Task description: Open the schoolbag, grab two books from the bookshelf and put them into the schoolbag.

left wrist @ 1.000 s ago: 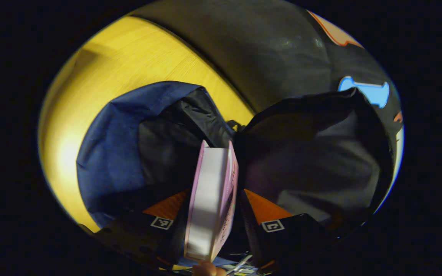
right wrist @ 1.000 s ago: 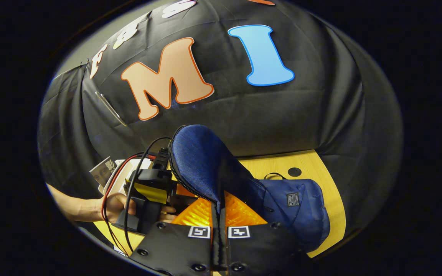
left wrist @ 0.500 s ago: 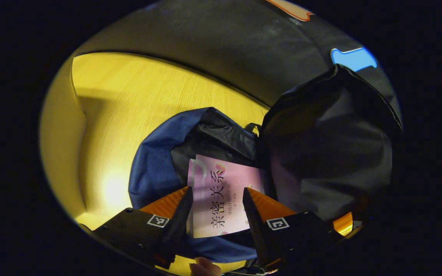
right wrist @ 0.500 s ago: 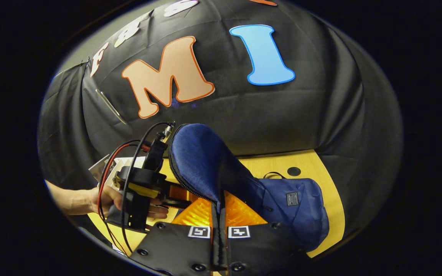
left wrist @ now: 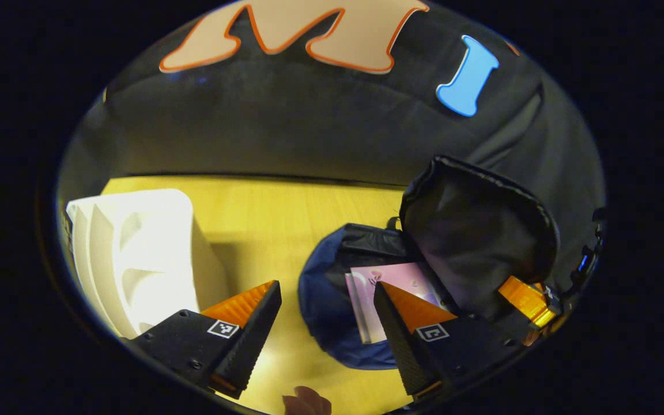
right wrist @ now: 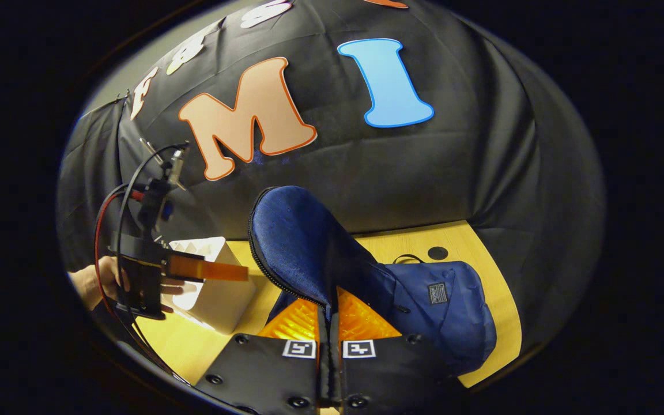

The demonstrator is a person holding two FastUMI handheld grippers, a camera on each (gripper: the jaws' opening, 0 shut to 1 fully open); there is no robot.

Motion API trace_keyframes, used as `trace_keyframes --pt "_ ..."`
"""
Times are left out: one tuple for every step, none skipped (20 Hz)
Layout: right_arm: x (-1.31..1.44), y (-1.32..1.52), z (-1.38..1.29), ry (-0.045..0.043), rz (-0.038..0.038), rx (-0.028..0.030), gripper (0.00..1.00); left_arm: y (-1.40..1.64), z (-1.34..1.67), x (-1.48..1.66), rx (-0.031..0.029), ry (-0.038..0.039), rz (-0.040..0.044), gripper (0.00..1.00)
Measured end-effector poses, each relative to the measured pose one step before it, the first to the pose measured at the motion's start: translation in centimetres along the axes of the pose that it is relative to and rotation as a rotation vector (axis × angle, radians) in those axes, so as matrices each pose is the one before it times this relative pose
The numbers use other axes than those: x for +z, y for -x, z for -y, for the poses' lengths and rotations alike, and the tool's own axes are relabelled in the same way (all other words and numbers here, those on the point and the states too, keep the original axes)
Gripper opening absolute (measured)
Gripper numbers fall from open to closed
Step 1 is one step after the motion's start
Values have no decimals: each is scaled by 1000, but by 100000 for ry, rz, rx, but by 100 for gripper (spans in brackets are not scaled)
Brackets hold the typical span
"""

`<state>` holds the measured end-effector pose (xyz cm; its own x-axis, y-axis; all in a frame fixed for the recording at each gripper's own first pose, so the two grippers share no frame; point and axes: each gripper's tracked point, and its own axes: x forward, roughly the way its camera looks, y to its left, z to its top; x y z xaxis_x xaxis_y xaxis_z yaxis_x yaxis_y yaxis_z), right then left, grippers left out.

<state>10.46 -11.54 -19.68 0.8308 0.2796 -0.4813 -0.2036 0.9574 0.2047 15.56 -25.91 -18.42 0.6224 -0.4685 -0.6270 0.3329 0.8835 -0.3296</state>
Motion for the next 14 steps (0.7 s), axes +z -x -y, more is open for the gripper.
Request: trace_keyframes --pt "10 -3 6 116 198 -437 4 1338 -1067 607 2260 -3242 2923 95" --pt "29 74 5 45 98 -457 0 1160 -974 522 2493 -3314 2969 95" --pt "-24 35 -80 -108 -4 -387 3 1264 -926 696 2207 -3384 3546 95" --pt "-66 -20 -10 -241 -9 -422 0 1128 -1120 792 2230 -2743 3390 95" --pt "13 -38 -86 -247 1 -568 0 1789 -1262 1278 2014 -1514 4505 94" --pt "-57 -63 -125 270 -5 -528 3 1326 -937 692 1536 -70 2705 94" --pt "-3 -4 -14 721 -50 -544 3 1018 -1181 623 1866 87 2271 94" --pt "-20 38 -53 389 -126 -436 0 938 -1183 704 1527 257 2100 96" --pt "134 44 -149 60 76 -334 3 823 -1253 568 1768 -41 2071 98" --pt "73 15 -38 -193 152 -432 0 815 -1349 478 1672 -307 1008 98" --pt "27 -108 12 -208 62 -389 4 695 -1039 549 1356 676 2496 98" --pt "29 -48 -58 -181 61 -494 3 653 -1179 437 1303 1229 1011 98" --pt "-2 -32 -46 -48 57 -307 3 462 -1299 285 1541 1120 702 98" --pt "-2 15 -106 137 62 -361 3 559 -1415 97 1923 1254 629 98"
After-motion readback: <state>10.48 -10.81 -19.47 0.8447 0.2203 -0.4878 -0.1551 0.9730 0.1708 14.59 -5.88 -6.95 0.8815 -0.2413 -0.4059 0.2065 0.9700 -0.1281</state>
